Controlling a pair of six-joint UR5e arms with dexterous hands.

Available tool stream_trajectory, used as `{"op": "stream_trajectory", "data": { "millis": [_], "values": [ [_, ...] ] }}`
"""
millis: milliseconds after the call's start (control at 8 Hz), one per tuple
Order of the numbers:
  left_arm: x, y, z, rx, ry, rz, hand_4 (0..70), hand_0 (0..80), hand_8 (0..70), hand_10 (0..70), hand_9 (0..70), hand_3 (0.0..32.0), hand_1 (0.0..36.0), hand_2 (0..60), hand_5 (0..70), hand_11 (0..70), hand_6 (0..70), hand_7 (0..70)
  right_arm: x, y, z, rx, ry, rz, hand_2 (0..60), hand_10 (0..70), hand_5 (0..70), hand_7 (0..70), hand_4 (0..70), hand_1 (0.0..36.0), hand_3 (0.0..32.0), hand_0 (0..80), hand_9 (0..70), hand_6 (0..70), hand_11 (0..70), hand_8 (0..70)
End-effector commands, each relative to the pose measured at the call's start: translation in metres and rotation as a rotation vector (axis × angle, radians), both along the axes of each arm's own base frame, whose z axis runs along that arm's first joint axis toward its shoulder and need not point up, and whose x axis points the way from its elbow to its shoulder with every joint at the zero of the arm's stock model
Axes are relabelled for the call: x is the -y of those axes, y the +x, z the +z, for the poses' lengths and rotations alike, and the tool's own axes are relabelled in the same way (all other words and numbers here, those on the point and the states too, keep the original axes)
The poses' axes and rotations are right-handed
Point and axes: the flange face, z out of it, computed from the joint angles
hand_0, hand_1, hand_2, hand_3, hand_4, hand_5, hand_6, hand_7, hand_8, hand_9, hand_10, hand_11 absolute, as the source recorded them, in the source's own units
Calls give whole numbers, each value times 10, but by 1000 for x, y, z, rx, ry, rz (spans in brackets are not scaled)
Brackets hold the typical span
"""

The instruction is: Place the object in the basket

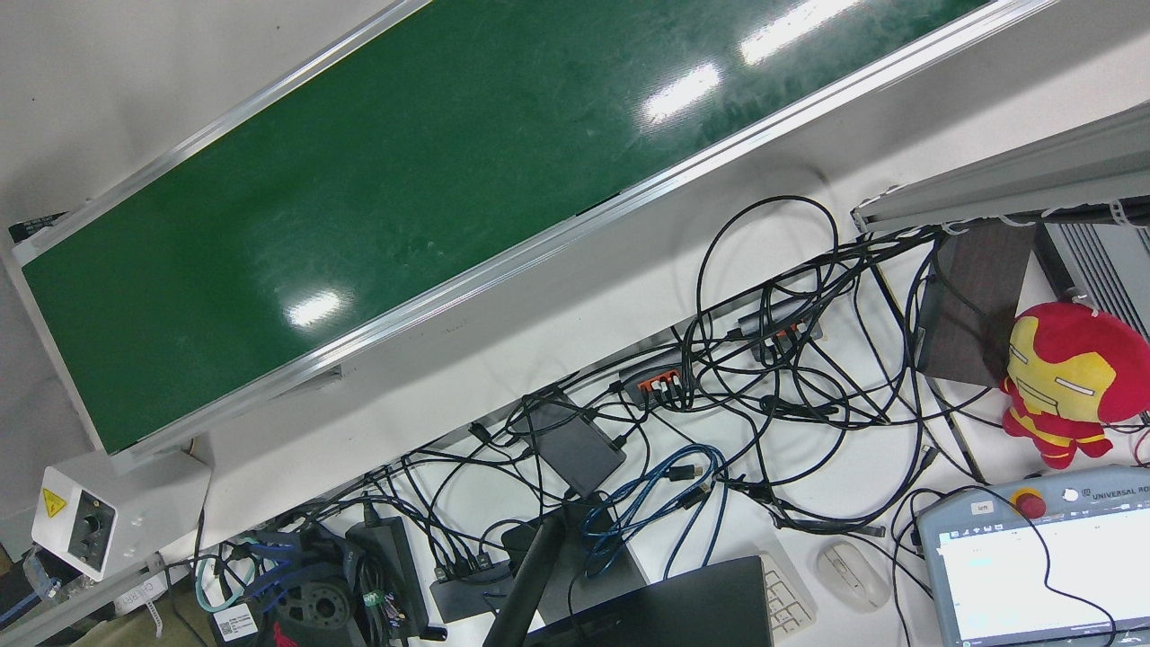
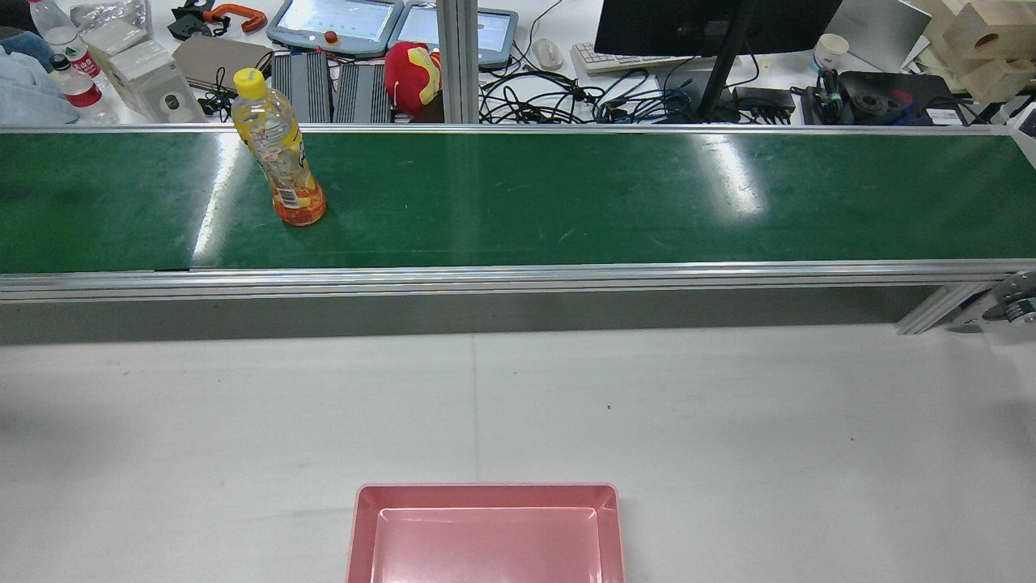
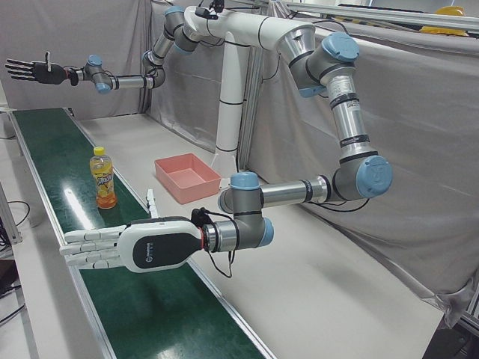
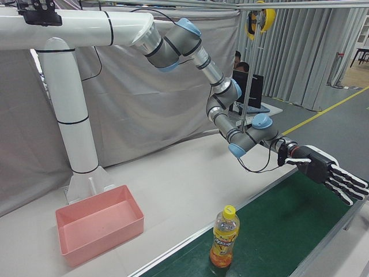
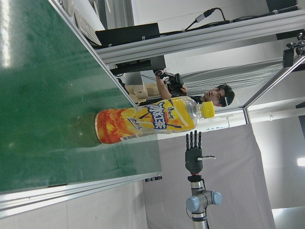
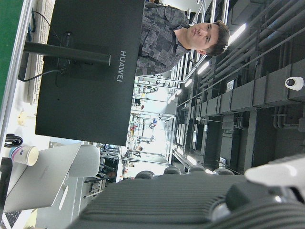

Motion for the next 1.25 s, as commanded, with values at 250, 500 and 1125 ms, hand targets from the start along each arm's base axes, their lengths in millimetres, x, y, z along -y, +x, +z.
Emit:
{"op": "stream_trajectory", "data": {
  "millis": [250, 500, 1125],
  "values": [
    [-10, 0, 6, 5, 28, -1, 10, 515, 16, 54, 15, 2, 97, 0, 43, 96, 0, 0, 0, 0, 0, 1, 0, 1, 0, 0, 0, 0, 0, 0, 0, 0, 0, 0, 0, 0],
    [-16, 7, -17, -3, 71, 14, 65, 553, 29, 70, 34, 0, 149, 0, 25, 122, 0, 0, 0, 0, -1, 1, 2, 1, 0, 0, 0, 0, 0, 0, 0, 0, 0, 0, 0, 0],
    [-44, 131, -105, 76, 111, 154, 62, 586, 34, 46, 38, 0, 181, 0, 41, 91, 0, 0, 0, 0, -1, 1, 2, 1, 0, 0, 0, 0, 0, 0, 0, 0, 0, 0, 0, 0]
  ]
}}
